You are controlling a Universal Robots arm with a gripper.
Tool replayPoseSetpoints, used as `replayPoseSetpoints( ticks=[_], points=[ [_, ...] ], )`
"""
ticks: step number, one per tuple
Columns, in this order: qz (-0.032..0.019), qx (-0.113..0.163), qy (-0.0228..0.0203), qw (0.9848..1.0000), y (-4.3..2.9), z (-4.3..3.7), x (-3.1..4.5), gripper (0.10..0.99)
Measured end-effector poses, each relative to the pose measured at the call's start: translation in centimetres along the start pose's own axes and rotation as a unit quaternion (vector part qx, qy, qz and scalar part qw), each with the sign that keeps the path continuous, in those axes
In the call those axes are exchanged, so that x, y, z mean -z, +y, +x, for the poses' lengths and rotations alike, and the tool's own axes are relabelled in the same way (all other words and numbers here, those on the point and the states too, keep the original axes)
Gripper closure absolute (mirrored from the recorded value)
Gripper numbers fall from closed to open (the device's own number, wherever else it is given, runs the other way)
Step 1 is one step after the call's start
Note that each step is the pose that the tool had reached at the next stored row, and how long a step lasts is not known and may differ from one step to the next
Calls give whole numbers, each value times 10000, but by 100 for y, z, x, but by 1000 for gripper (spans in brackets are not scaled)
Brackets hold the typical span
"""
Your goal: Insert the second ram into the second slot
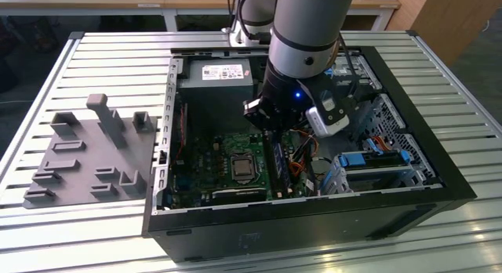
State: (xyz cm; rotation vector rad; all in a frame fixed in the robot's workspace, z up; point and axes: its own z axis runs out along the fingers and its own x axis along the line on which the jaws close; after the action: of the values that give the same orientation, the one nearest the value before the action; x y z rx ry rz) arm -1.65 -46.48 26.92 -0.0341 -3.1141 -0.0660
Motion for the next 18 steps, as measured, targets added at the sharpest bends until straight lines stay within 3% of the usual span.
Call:
replayPoseSetpoints(
  ticks=[18],
  points=[
    [0, 0, 0, 10000, -3, -2, -69, 949]
  ],
)
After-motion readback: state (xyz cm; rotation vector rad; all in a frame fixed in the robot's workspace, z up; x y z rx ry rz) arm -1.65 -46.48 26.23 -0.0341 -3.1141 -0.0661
